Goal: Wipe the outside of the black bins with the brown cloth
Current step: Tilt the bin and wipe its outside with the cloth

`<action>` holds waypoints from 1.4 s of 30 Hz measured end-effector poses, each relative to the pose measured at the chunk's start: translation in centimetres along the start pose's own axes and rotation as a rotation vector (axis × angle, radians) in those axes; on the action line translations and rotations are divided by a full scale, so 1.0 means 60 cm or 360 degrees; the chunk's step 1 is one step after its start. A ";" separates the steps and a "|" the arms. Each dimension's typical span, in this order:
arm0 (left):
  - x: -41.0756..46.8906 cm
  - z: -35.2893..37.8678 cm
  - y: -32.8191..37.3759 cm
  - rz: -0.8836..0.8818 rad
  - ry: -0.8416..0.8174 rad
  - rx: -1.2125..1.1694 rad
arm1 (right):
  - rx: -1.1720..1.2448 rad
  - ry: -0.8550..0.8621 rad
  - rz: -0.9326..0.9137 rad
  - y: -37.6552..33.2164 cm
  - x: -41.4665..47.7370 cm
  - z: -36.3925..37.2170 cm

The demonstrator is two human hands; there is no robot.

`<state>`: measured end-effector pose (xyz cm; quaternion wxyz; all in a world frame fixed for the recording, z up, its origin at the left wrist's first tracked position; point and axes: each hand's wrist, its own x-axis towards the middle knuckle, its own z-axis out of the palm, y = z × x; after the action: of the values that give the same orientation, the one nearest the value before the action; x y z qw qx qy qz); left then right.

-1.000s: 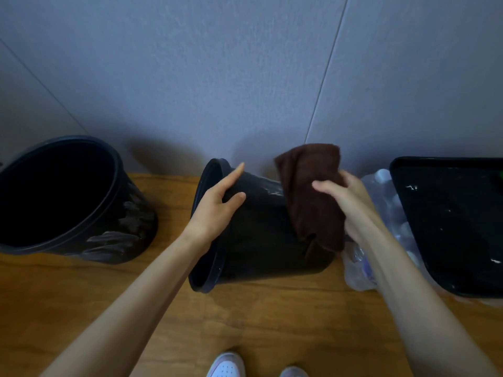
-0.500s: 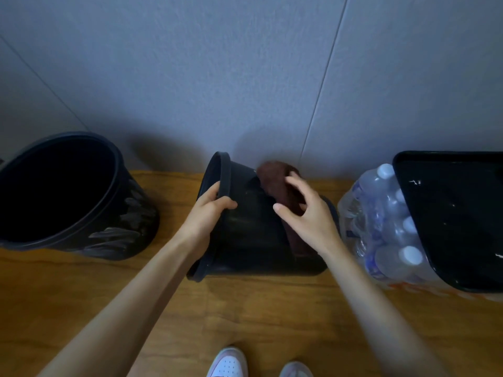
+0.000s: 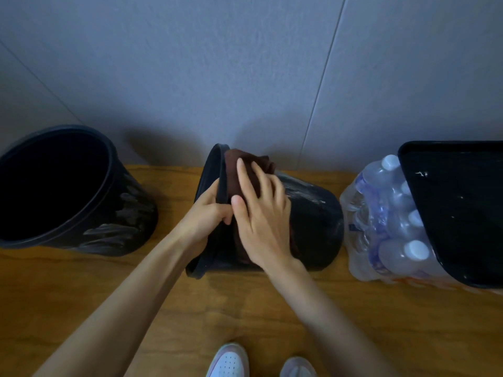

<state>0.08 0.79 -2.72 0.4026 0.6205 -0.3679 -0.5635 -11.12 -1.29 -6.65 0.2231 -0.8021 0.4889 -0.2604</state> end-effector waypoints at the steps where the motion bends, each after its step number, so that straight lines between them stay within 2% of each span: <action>1: -0.001 -0.002 -0.001 0.0006 -0.0003 -0.0014 | -0.0039 0.0032 -0.0001 0.000 -0.002 0.005; 4: -0.002 -0.016 -0.016 0.0008 0.0029 -0.0039 | -0.0190 0.0070 0.0032 0.043 0.000 0.006; 9: -0.007 -0.035 -0.041 -0.0021 0.0152 -0.0075 | -0.0317 -0.0001 0.0618 0.168 0.023 -0.020; 12: -0.012 -0.035 -0.046 -0.0009 0.0125 -0.0066 | -0.0155 -0.0038 0.1038 0.224 0.032 -0.049; 14: -0.014 -0.031 -0.045 0.0008 0.0127 -0.0034 | -0.0124 -0.0026 0.1176 0.235 0.025 -0.056; 16: -0.016 -0.027 -0.047 0.0024 0.0136 -0.0001 | -0.0273 0.0019 0.1061 0.215 0.016 -0.048; 18: -0.021 -0.020 -0.044 0.0059 0.0130 0.0017 | -0.0384 0.0120 0.0796 0.170 0.016 -0.035; 23: -0.022 0.003 -0.029 0.0139 0.0057 0.0124 | -0.0143 0.0086 0.0356 0.012 0.036 -0.015; 26: -0.021 0.008 -0.022 0.0172 0.0082 0.0154 | -0.0157 0.0182 0.0204 -0.024 0.034 -0.003; 29: -0.016 0.004 -0.017 0.0156 0.0054 0.0144 | -0.0141 0.0176 0.0276 0.022 0.042 -0.005; 33: -0.017 -0.006 -0.023 0.0112 0.0152 0.0103 | -0.0266 0.0163 0.0704 0.156 0.033 -0.028; 36: -0.015 -0.001 -0.023 0.0132 0.0094 0.0138 | -0.0249 0.0180 0.0941 0.246 0.007 -0.052; 40: -0.020 0.002 -0.016 0.0109 0.0017 0.0171 | -0.0090 0.0381 0.0934 0.261 -0.038 -0.048; 42: -0.025 0.000 -0.017 0.0070 0.0032 0.0151 | -0.0159 0.0489 0.0927 0.238 -0.057 -0.036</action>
<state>-0.08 2.57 -3.07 0.3887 0.6362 -0.4037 -0.5303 -23.37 -4.48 -14.42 0.1723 -0.5899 0.7378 -0.2793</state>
